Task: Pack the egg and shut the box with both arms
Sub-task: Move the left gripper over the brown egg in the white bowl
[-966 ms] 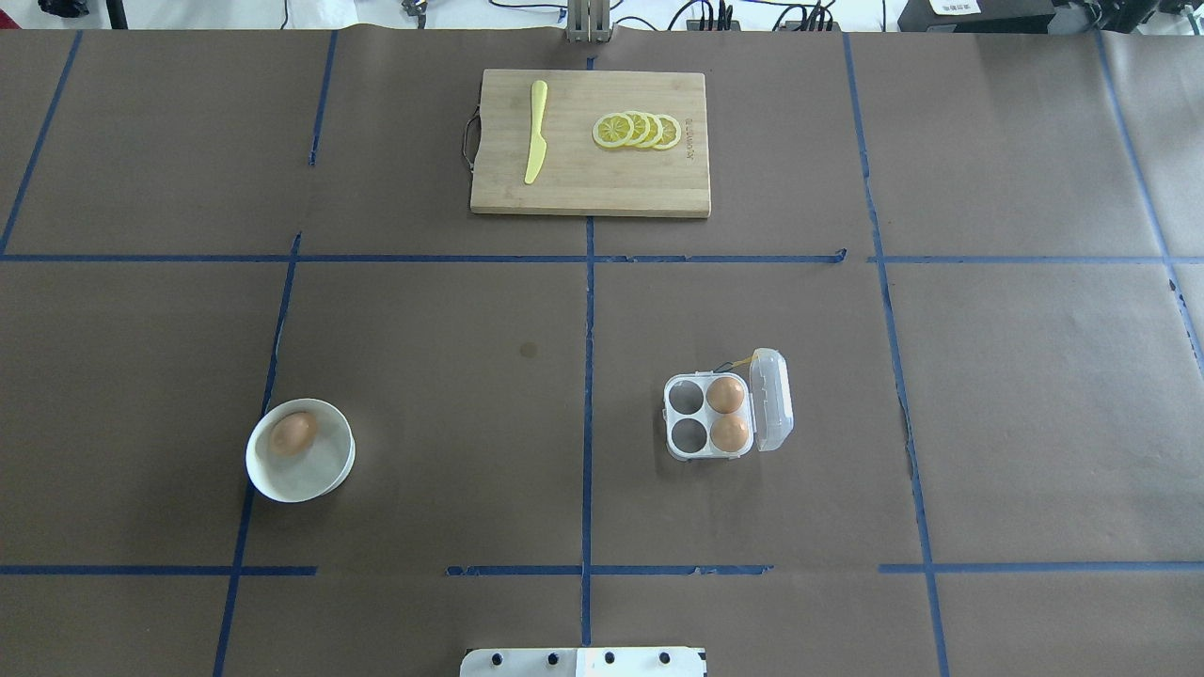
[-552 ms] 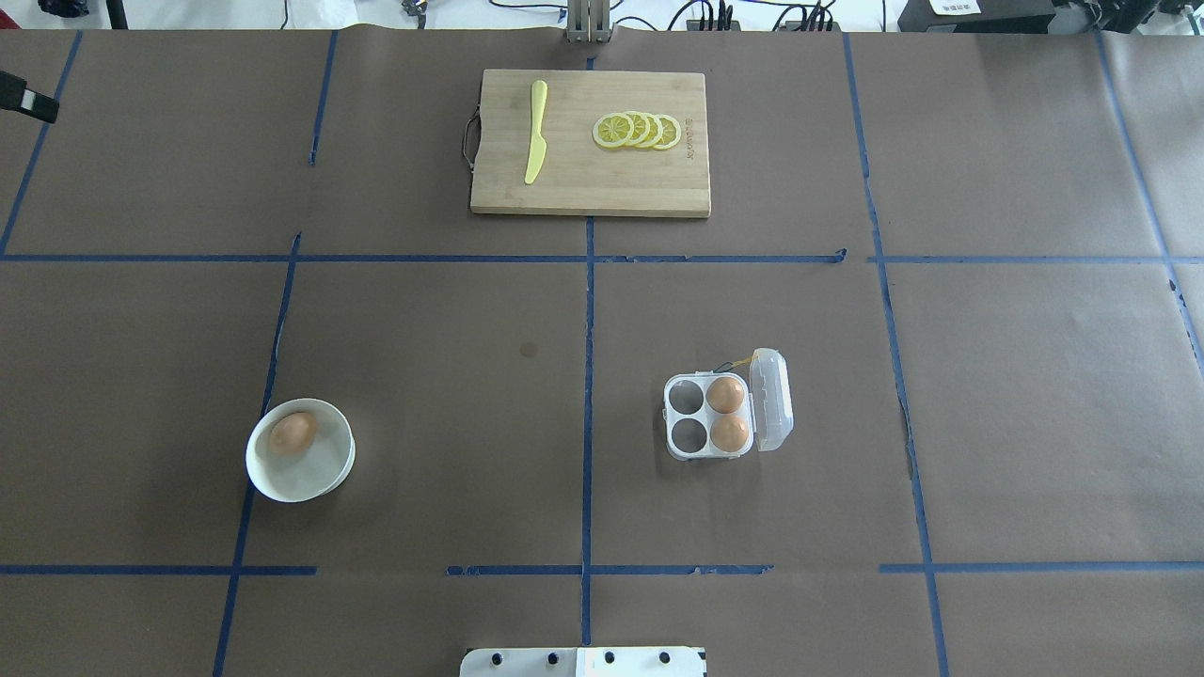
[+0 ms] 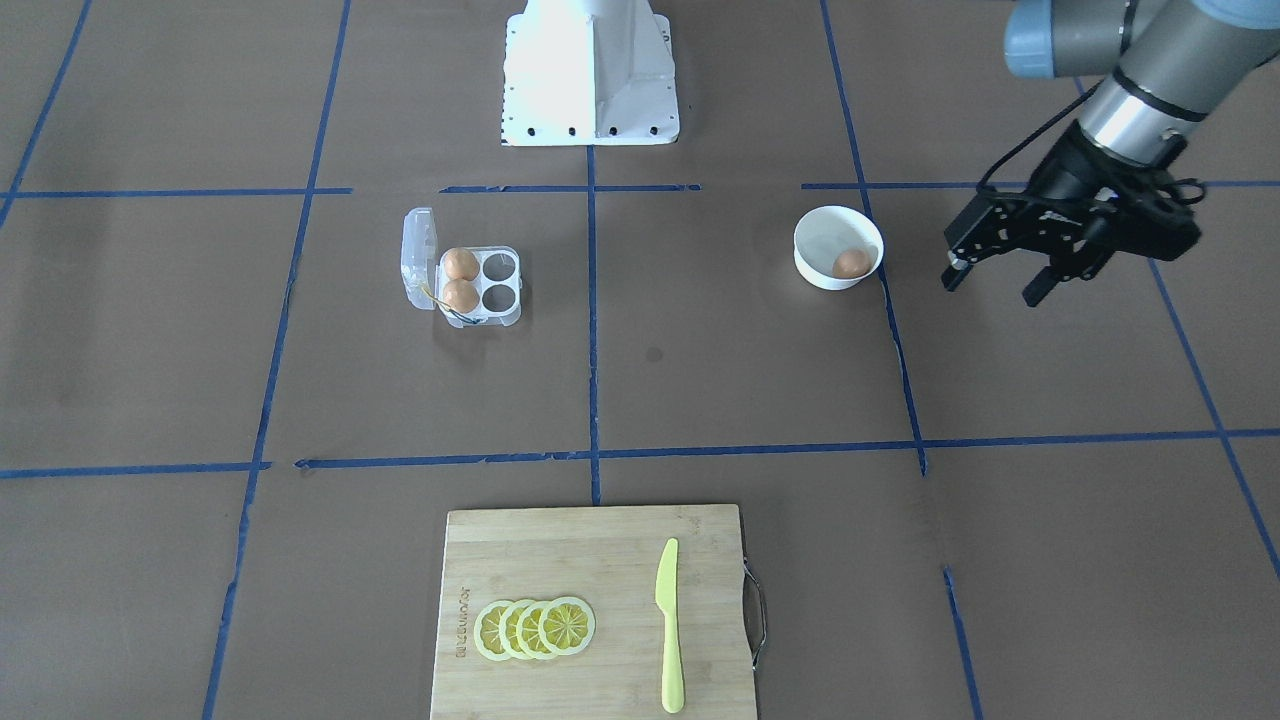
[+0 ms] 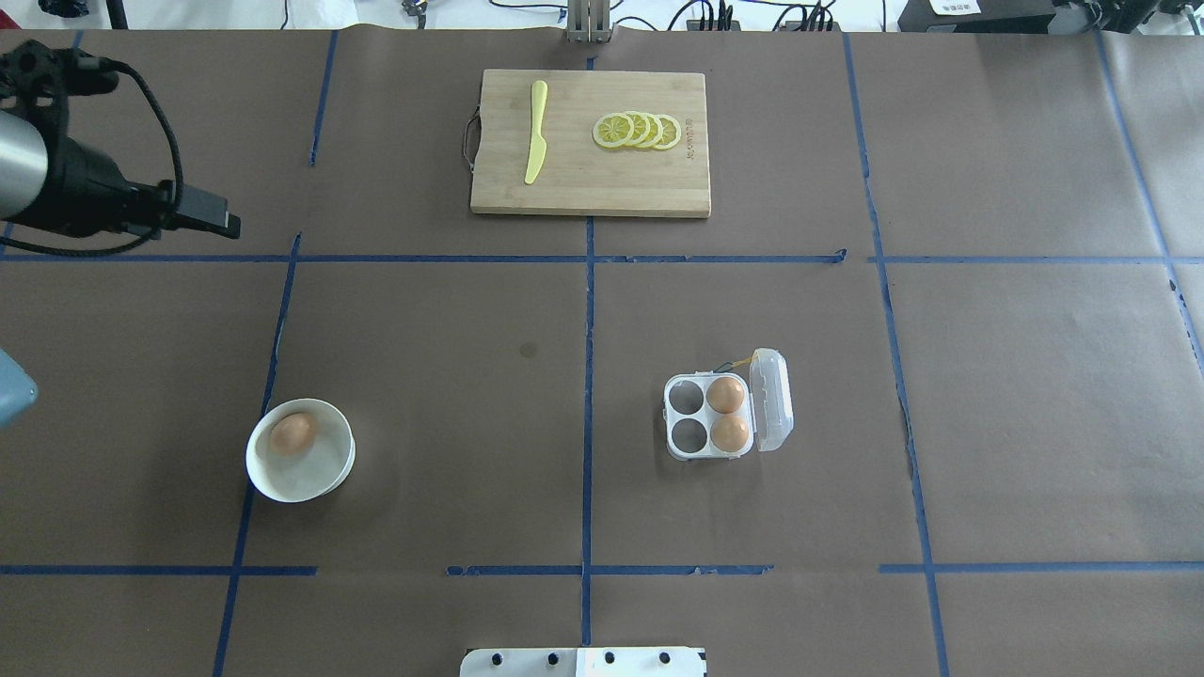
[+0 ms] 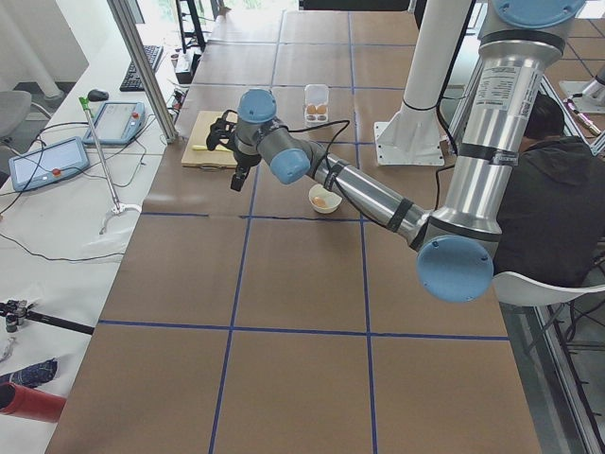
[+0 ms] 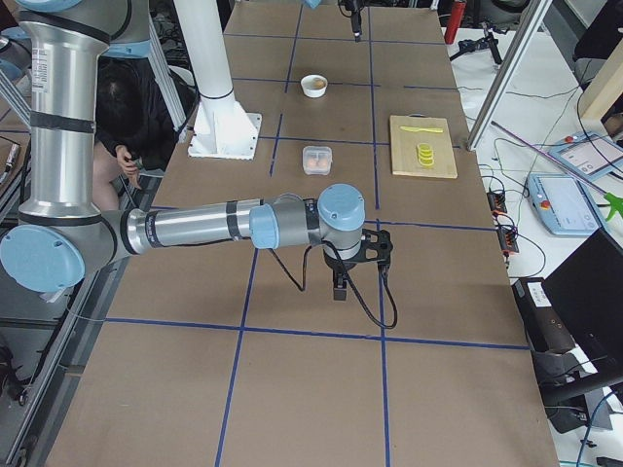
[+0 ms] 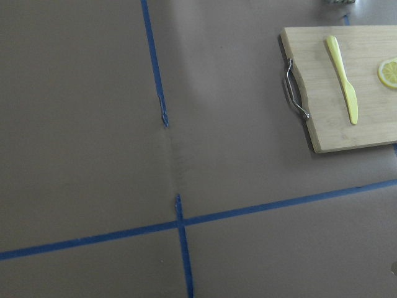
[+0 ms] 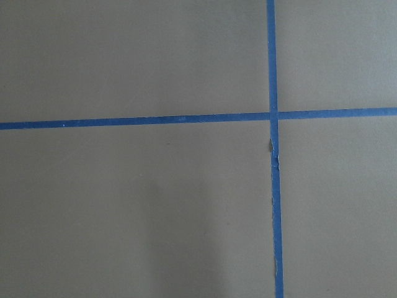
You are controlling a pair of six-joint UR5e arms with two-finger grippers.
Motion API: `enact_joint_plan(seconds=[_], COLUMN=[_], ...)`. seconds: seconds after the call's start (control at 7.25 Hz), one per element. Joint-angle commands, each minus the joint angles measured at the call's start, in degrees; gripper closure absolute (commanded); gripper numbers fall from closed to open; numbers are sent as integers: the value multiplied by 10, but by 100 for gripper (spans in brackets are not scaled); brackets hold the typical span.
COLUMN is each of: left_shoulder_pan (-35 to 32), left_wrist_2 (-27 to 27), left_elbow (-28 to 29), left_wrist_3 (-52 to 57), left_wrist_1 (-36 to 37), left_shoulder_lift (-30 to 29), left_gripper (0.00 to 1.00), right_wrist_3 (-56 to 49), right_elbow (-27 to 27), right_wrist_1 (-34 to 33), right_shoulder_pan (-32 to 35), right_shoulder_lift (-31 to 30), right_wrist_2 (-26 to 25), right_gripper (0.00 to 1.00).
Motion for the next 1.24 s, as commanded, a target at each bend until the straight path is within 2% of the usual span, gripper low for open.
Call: enact_joint_plan(seconds=[0.0,0.14,0.41,1.1], left_shoulder_pan=[109,161,169,217], left_wrist_2=[92,142,144,144], left_elbow=[-13,-9,-3,4], left_wrist_3=[-105,-143,-143,-144], left_wrist_1=[2,5,6,25], left_shoulder_lift=[29,30,31,32], left_gripper=[1,6,18,18], right_wrist_3=[0,0,-1,-1], right_elbow=[0,0,-1,-1], right_wrist_1=[0,0,0,-1], right_shoulder_pan=[0,0,0,0], right_shoulder_lift=[0,0,0,-1], right_wrist_2=[0,0,0,0], right_gripper=[0,0,0,0])
